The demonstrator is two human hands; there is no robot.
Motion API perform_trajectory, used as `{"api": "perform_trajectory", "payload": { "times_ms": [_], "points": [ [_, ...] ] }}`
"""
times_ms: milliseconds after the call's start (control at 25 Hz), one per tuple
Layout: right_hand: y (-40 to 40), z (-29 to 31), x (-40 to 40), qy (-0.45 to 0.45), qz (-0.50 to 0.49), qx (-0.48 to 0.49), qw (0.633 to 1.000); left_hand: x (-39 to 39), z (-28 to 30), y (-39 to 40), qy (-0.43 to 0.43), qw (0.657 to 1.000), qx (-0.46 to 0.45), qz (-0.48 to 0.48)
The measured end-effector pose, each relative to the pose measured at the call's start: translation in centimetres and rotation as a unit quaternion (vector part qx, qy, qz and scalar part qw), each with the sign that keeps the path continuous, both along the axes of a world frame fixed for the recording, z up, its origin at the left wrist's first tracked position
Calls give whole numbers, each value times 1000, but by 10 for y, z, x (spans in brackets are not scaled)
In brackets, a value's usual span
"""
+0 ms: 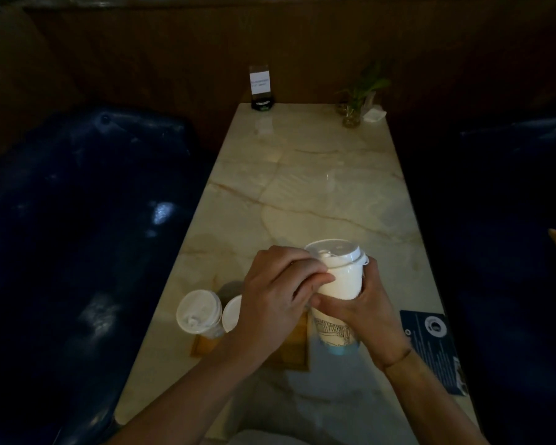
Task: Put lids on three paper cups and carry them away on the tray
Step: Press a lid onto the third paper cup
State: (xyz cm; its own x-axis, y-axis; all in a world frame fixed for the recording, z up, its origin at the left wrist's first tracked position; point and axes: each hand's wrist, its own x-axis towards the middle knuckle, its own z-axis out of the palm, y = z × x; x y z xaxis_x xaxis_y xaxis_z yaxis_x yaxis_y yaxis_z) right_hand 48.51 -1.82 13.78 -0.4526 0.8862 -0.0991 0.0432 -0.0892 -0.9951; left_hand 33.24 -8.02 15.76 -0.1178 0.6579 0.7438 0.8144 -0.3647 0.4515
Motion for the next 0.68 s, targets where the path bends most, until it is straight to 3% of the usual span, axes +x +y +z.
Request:
{"api": "perform_trajectory", "payload": {
  "times_ms": [200,560,680],
  "points": [
    [-3,4,5,57,-15,-39,997,-3,5,3,6,1000,8,-8],
    [-5,6,11,134,50,-121,982,-6,9,-4,-102,994,-4,-36],
    [-2,8,11,121,52,-95,987,-7,16,-4,-118,991,-34,-54]
  ]
}}
